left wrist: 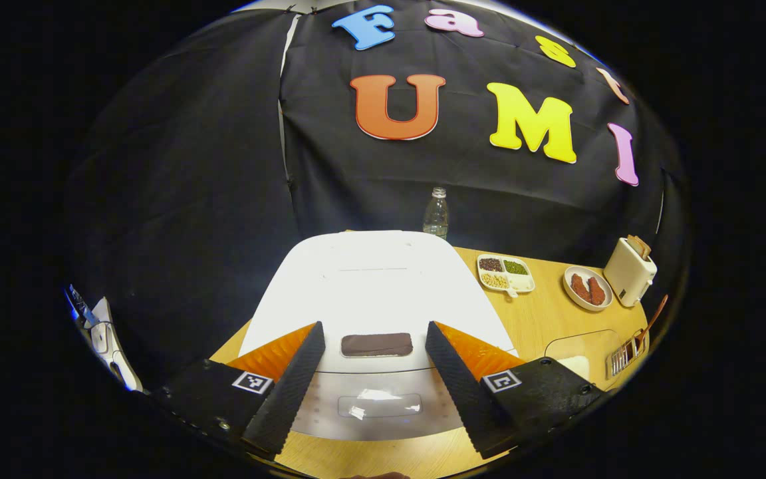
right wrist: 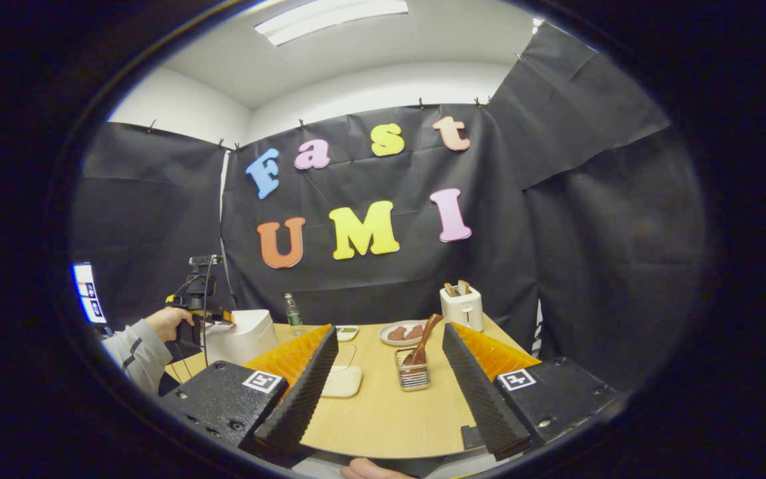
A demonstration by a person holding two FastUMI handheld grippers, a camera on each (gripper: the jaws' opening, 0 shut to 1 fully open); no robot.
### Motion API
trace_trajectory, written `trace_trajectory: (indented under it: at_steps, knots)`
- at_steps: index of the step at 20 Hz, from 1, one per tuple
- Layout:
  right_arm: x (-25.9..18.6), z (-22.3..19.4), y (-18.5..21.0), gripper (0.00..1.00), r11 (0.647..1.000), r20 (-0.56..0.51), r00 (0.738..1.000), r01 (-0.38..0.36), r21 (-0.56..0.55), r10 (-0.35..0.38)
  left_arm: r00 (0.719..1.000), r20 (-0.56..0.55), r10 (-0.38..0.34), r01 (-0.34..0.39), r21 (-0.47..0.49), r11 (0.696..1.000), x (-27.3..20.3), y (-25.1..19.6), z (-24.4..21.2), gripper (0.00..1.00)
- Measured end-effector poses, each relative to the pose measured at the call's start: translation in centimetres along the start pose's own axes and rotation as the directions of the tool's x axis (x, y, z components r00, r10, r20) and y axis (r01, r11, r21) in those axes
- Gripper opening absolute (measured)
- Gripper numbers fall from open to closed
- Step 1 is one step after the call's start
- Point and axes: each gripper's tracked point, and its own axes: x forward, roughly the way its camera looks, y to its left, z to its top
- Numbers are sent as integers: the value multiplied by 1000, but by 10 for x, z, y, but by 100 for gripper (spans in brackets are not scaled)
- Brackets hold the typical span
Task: Close the left gripper, press the button to open the rice cooker; take a wooden spoon from the chopstick holder with the right hand, scoop a spoonful of rice and pour it into the rice cooker, then put the wooden spoon back into the chopstick holder.
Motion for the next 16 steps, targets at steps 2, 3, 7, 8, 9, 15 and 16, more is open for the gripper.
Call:
trace_trajectory:
  at_steps: [2, 3, 7, 8, 9, 15, 16]
  knots:
    - [2, 0, -1, 96, 1000, 4, 1000, 7, 14, -7, 1000, 11, 7, -6, -28, 1000, -1, 0, 3, 99]
    - [3, -1, -1, 95, 1000, 2, 1000, 11, 13, -11, 1000, 9, 2, -2, -34, 999, -3, 1, 3, 99]
    - [10, 10, -14, 100, 996, 38, 996, 81, -24, -80, 997, -19, -72, 70, -84, 994, -34, -11, 2, 96]
    - [10, 11, -13, 100, 996, 41, 995, 87, -31, -86, 996, 2, -87, 87, -88, 992, -44, -14, 5, 95]
    - [11, 12, -13, 96, 995, 40, 995, 91, -39, -89, 995, 24, -93, 95, -84, 992, -53, -15, 7, 93]
    - [17, 13, -10, 100, 994, 41, 993, 109, -14, -108, 975, 156, -159, 161, -1, 987, -130, -32, 7, 93]
    - [17, 11, -8, 100, 994, 41, 994, 105, -6, -105, 970, 178, -168, 169, 9, 986, -143, -33, 8, 93]
